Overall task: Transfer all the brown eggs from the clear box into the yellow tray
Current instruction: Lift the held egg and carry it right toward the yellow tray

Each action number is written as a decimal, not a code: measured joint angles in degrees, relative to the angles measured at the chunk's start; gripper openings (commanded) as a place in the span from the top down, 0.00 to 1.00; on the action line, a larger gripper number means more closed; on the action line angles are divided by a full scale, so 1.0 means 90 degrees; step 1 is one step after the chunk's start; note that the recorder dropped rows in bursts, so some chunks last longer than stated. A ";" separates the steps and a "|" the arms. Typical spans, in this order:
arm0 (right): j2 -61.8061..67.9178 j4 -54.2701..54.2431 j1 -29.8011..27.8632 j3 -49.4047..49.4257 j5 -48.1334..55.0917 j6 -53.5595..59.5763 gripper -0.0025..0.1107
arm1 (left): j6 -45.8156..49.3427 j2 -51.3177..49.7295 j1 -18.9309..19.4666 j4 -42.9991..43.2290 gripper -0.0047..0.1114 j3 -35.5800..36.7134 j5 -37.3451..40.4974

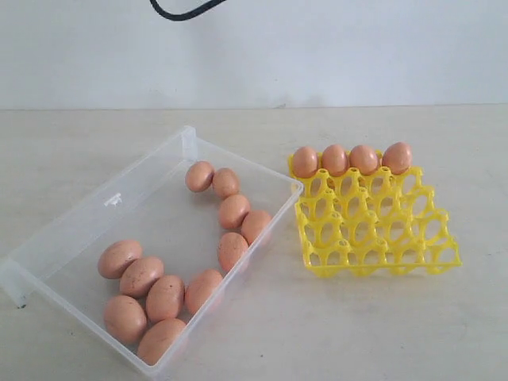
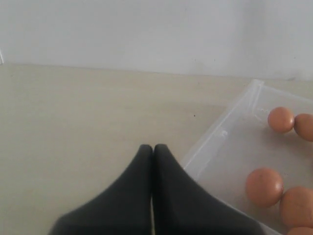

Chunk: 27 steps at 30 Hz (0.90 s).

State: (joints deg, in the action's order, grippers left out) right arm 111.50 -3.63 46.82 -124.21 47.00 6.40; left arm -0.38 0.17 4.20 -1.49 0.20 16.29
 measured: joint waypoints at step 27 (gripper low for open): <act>-0.0838 1.1427 -0.4263 0.6025 -0.2040 -1.3836 0.98 | 0.0042 0.0000 0.0000 0.0000 1.00 0.0000 0.0148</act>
State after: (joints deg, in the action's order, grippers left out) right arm 103.96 99.21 8.46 -69.98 28.64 -118.12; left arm 0.00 0.17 4.20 -1.49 0.20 17.62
